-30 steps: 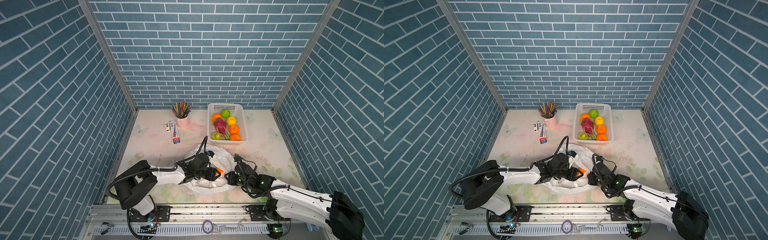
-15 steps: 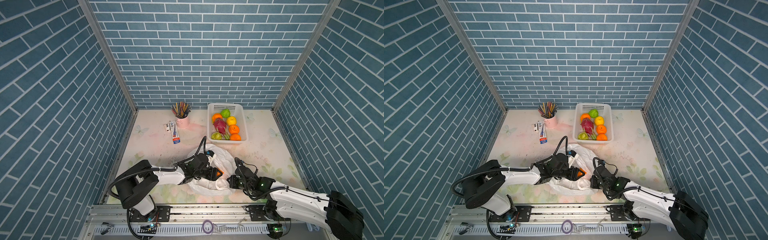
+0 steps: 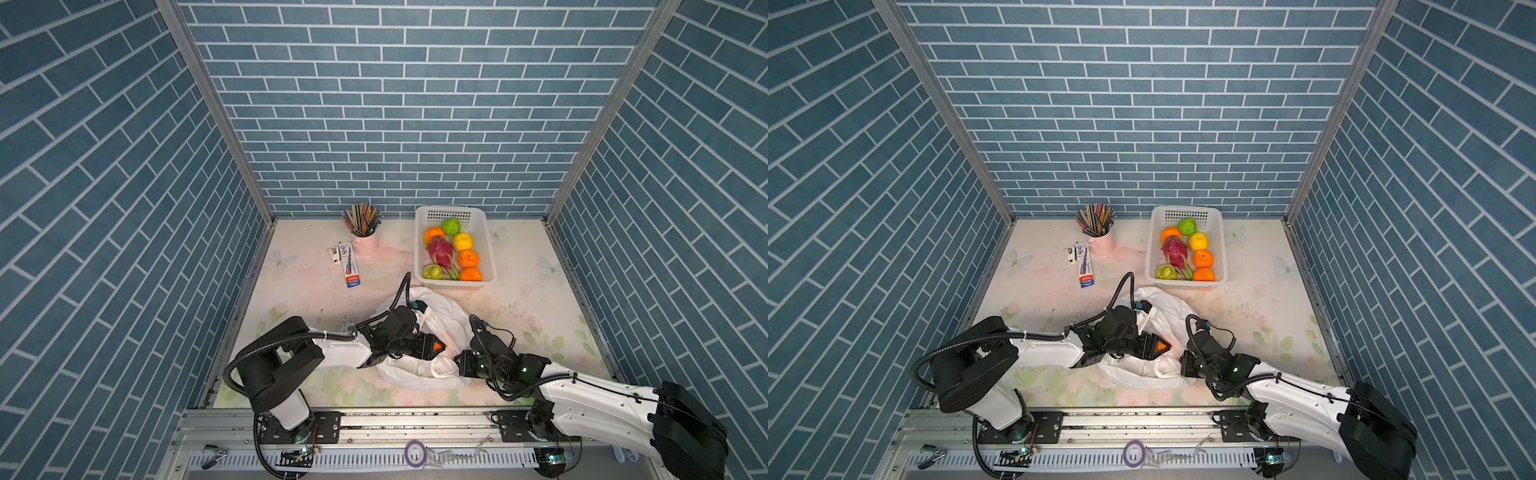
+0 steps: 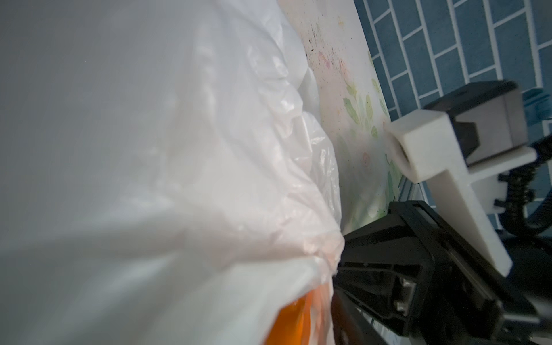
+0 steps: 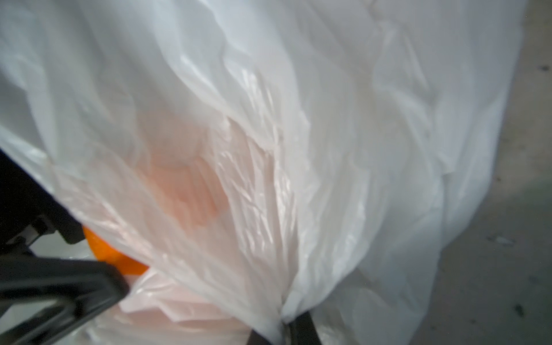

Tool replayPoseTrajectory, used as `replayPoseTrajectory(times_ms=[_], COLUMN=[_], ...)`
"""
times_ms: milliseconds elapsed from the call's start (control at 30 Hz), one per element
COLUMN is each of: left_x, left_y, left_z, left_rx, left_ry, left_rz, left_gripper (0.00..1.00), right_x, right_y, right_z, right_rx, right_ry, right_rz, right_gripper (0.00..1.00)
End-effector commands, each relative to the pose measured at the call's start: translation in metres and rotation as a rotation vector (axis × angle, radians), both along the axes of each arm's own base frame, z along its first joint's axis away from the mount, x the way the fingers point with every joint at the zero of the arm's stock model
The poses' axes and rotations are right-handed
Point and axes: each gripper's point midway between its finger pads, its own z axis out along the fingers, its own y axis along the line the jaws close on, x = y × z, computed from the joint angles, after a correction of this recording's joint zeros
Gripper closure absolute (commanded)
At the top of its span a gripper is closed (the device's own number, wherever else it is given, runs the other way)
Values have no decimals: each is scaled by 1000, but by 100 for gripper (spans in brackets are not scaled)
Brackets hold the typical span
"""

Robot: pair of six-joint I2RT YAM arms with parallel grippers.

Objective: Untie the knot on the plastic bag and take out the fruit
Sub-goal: 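Close the left gripper on the orange while the right gripper holds the bag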

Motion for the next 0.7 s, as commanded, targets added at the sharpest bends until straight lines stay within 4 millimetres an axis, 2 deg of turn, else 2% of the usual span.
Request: replayPoseTrajectory(times_ms=[0, 167, 333, 467, 667], left_x=[9, 7, 2, -1, 2], left_y=[2, -2, -6, -5, -2], left_z=[7, 2, 1, -1, 15], left_rx=[-28, -29, -46, -46, -44], left_ry=[-17, 6, 29, 43, -4], left_rz=[32, 16, -15, -21, -18], left_gripper=[40, 50, 53, 63, 66], right_x=[3, 3, 3, 4, 7], right_y=[4, 5, 4, 3, -4], right_z=[7, 8, 8, 8, 7], right_rx=[9, 7, 7, -3, -21], right_ry=[6, 6, 6, 3, 3], right_rz=[-8, -6, -10, -19, -60], right_gripper=[90, 89, 89, 89, 85])
